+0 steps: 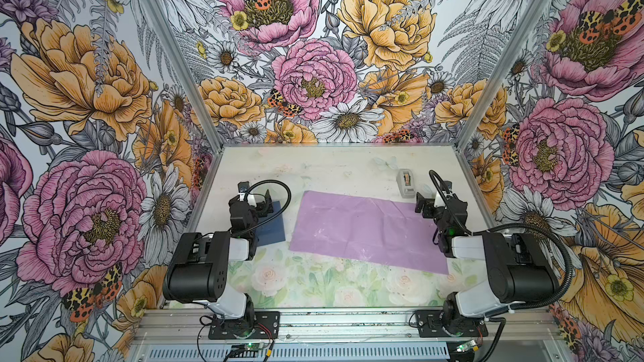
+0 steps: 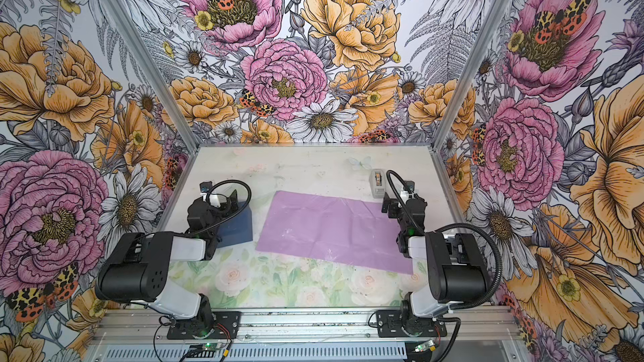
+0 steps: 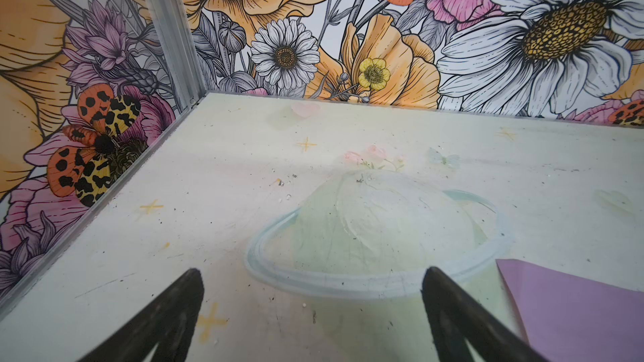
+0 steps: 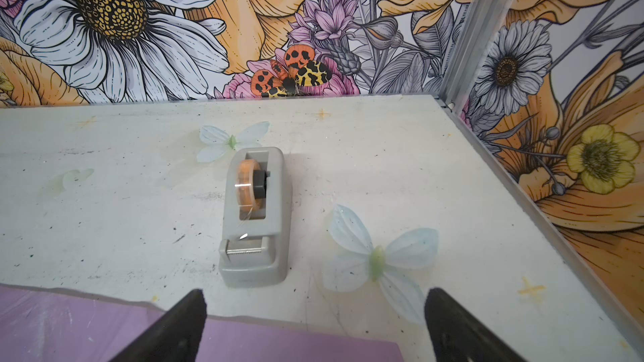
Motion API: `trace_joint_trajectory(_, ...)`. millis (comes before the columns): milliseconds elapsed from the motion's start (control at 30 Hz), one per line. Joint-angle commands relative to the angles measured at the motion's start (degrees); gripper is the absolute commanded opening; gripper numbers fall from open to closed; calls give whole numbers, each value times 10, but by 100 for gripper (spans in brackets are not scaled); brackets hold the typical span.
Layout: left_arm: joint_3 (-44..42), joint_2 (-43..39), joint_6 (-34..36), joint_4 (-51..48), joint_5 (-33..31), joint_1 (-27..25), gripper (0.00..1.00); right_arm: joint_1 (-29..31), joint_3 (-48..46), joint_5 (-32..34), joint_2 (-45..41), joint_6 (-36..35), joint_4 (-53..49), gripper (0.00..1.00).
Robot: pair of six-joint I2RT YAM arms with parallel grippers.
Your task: Wrap the gift box in paper
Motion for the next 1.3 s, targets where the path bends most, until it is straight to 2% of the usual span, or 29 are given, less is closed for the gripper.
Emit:
trace_joint_trajectory(0, 9, 3, 6, 14, 6, -2, 99, 5, 11, -6, 10, -6, 19, 99)
trace_joint_trajectory(600, 10, 2, -3, 13, 25, 11, 99, 5, 11, -6, 9, -5, 19, 99)
trace_joint_trajectory(700, 36, -44, 2, -77, 15, 4, 99, 1, 9, 67, -18, 28, 0, 100)
trace_joint_trajectory(767, 79, -86, 7, -188, 3, -4, 99, -1, -10, 61, -44, 25, 14, 99)
trace_joint_trajectory(800, 99, -103, 9, -226, 5, -6, 99, -3, -8, 68, -68, 34, -11, 100)
trace_joint_trajectory(900, 159, -138, -22, -320, 16, -16, 99, -27, 41, 95, -166, 119, -220, 99)
trace_joint_trajectory(1033, 257, -128, -38, -458, 3, -65, 99, -55, 89, 88, -246, 183, -412, 100)
trace_joint_trajectory(1167, 334, -88, -59, -564, -19, -110, 99, -75, 101, 28, -280, 207, -522, 100)
trace_joint_trajectory(1267, 372, -58, -91, -609, -7, -126, 99, -90, 118, -8, -251, 228, -590, 100)
